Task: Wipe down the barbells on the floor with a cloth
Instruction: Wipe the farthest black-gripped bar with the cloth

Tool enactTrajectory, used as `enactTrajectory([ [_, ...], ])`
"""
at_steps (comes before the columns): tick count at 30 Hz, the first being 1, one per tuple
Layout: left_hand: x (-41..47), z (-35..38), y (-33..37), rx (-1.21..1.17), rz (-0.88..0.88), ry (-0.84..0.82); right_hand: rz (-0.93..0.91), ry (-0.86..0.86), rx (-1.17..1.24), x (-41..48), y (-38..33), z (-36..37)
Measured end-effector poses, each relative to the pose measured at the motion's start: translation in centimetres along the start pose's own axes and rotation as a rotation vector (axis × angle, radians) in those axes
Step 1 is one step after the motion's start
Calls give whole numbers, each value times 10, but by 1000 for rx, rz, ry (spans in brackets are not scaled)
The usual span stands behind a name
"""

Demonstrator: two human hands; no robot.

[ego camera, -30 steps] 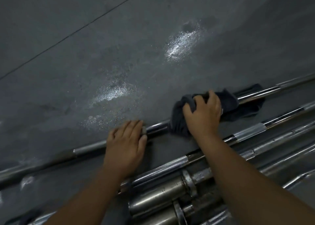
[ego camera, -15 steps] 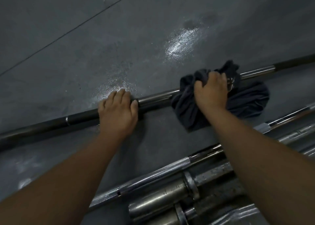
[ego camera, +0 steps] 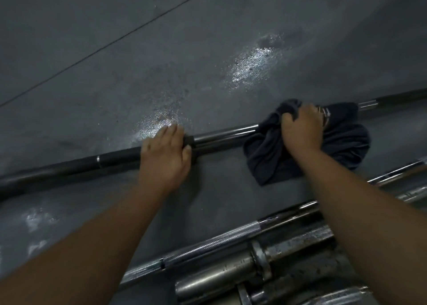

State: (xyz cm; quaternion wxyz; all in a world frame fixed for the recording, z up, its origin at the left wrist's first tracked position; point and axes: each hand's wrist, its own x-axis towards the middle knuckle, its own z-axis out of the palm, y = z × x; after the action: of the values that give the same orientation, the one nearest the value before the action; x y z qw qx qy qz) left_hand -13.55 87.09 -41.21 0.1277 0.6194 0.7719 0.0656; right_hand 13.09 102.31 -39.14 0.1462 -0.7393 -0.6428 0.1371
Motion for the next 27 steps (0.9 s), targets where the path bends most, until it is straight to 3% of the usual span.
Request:
enactTrajectory([
  [3,-29,8,7,26,-12,-82,140,-43,136,-42,-38,10],
  [7,-38,7,2,7,11,-150,18,-294,377,-120,-103,20],
  [10,-26,-1,-4,-43,58,-161,-147,-491,433,-151,-108,21],
  [12,-7,-11,-8,-87,23,-208,-183,-397,371,-134,-78,19],
  [15,21,-20,-10,-74,8,-207,-59,-112,162,-78,-22,12],
  [18,37,-20,-12,22,23,-202,48,-164,44,-65,-14,15],
  [21,42,-20,-17,83,49,-222,-270,-275,-130,-97,-38,30],
  [23,44,-19,-19,99,72,-216,-461,-248,-78,-93,-36,23],
  [25,44,-17,-21,99,78,-214,-297,-41,89,-54,-23,10],
  [27,42,-16,-22,96,84,-214,46,150,151,-4,-2,-5],
])
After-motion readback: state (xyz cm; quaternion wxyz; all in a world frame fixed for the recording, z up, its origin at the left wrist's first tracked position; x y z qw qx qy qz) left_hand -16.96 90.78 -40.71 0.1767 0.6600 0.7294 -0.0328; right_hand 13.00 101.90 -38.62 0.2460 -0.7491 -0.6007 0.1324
